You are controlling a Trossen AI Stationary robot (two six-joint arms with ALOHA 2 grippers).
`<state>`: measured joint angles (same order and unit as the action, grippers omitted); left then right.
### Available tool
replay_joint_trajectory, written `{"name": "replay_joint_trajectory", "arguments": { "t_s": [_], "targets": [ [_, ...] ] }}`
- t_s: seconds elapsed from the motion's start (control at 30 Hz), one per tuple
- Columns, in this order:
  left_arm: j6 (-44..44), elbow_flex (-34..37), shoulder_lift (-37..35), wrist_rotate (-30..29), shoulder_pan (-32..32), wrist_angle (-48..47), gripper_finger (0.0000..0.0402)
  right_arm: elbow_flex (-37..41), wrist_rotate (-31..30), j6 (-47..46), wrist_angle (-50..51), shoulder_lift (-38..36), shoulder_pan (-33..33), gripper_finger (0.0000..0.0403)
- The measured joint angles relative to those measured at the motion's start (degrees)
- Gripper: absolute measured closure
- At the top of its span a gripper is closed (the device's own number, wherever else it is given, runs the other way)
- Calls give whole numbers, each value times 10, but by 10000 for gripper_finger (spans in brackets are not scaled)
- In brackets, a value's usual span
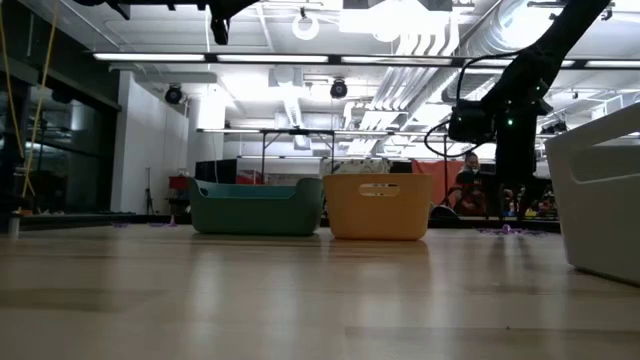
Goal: Sort Halloween decoration
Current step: Put the violet witch hut toy into the green bin
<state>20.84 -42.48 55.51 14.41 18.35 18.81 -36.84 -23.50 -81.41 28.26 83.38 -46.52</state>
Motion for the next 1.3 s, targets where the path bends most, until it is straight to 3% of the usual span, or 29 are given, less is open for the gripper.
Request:
{"name": "replay_joint_trajectory", "arguments": {
  "t_s": [0.17, 0.6, 0.97, 1.3],
  "targets": [
    [0, 0, 0, 0, 0, -11, 284, 0, 16, -11, -22, 30, 1, 317],
    [0, 0, 0, 0, 1, -15, 284, -2, 15, 11, -30, 42, 2, 325],
    [0, 0, 0, 0, 30, -13, 284, -22, 19, 99, -16, 43, 15, 396],
    [0, 0, 0, 0, 57, -13, 284, -50, 2, 196, 26, 1, 40, 403]
  ]
}}
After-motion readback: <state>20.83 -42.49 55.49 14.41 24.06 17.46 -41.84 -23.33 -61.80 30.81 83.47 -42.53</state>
